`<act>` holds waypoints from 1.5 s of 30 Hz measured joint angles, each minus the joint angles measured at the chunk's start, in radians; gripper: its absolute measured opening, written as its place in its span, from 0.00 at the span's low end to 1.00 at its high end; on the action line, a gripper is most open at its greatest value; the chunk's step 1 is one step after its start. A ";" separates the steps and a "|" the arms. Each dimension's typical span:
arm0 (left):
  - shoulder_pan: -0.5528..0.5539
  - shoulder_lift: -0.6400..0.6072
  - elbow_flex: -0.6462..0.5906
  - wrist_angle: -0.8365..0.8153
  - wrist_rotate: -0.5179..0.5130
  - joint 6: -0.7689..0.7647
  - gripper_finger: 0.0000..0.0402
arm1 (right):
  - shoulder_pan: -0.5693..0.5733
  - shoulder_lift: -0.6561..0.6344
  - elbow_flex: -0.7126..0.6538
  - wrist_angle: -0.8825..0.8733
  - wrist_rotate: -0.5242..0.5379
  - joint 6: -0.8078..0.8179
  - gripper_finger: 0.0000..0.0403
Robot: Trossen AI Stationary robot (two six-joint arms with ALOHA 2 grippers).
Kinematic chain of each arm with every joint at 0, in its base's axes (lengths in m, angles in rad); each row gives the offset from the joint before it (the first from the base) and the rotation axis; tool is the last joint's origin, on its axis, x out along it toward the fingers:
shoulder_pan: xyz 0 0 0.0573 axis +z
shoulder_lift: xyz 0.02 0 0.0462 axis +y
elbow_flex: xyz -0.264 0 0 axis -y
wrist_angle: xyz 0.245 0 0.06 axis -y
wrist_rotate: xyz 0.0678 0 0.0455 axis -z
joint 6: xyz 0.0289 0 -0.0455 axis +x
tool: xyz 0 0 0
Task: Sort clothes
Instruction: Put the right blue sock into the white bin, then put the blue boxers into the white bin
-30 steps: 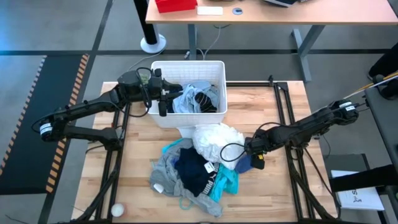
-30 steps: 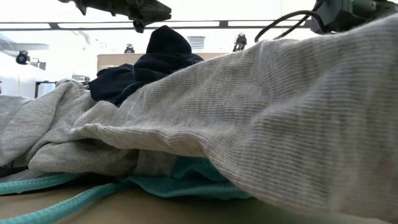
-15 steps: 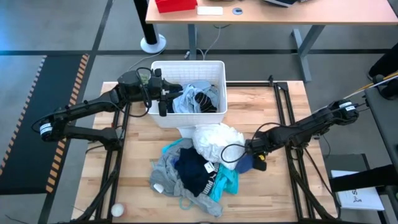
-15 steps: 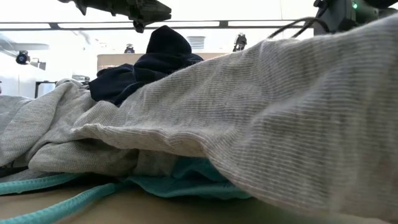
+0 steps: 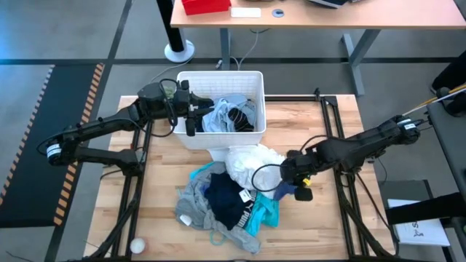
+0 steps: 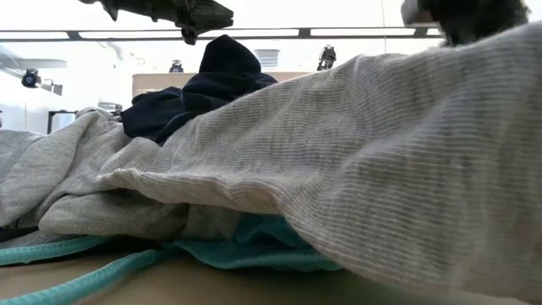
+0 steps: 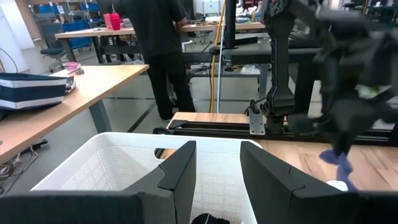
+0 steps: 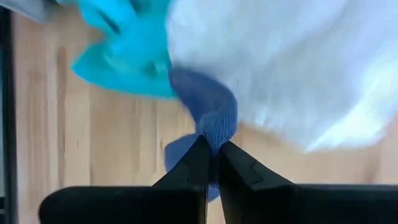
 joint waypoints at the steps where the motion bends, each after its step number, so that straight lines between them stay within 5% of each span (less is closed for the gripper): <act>1: 0.000 0.000 0.000 0.000 0.000 0.000 0.28 | 0.007 -0.001 0.039 -0.011 0.033 -0.043 0.01; 10: 0.000 -0.003 0.000 0.004 0.000 0.003 0.28 | 0.011 -0.001 0.343 0.000 0.603 -0.346 0.00; 12: 0.000 -0.004 0.000 0.010 0.000 0.003 0.28 | -0.024 0.005 0.379 0.037 0.645 -0.436 0.00; 21: -0.015 -0.011 0.000 0.061 0.000 0.004 0.28 | -0.283 0.096 0.431 0.425 0.642 -0.698 0.00; 29: -0.017 -0.011 0.000 0.058 0.000 0.004 0.28 | -0.488 0.258 0.473 0.496 0.492 -0.580 0.02; 37: -0.017 -0.011 0.000 0.031 0.000 -0.032 0.28 | -0.491 0.334 0.478 0.494 0.493 -0.651 0.28; 45: -0.017 -0.011 0.000 -0.011 -0.001 -0.035 0.28 | -0.478 0.227 0.480 0.461 0.486 -0.627 0.51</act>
